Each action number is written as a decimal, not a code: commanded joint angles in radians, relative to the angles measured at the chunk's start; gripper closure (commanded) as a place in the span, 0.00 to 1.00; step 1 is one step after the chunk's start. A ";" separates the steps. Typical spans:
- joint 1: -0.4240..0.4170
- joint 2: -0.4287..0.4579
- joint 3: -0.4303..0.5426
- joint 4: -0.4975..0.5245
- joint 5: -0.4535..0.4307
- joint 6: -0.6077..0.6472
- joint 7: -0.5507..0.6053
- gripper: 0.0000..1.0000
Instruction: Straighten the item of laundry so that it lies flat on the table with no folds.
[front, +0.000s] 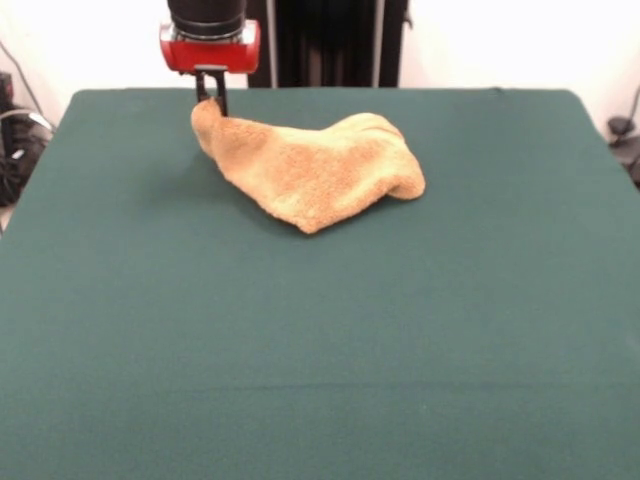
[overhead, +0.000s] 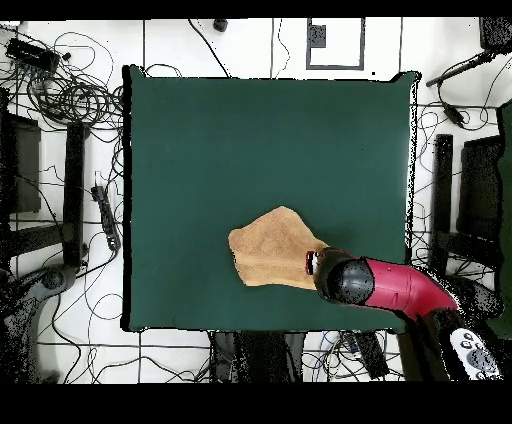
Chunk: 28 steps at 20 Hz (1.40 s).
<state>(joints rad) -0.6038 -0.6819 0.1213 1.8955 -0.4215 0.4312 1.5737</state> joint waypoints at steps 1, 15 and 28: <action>-0.068 -0.031 0.074 0.039 0.000 0.085 -0.031 1.00; -0.123 -0.060 0.120 0.054 -0.009 0.085 -0.047 1.00; -0.117 -0.093 0.113 0.054 0.006 0.121 -0.040 1.00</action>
<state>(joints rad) -0.7441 -0.7530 0.1235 1.9010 -0.4217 0.4374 1.5737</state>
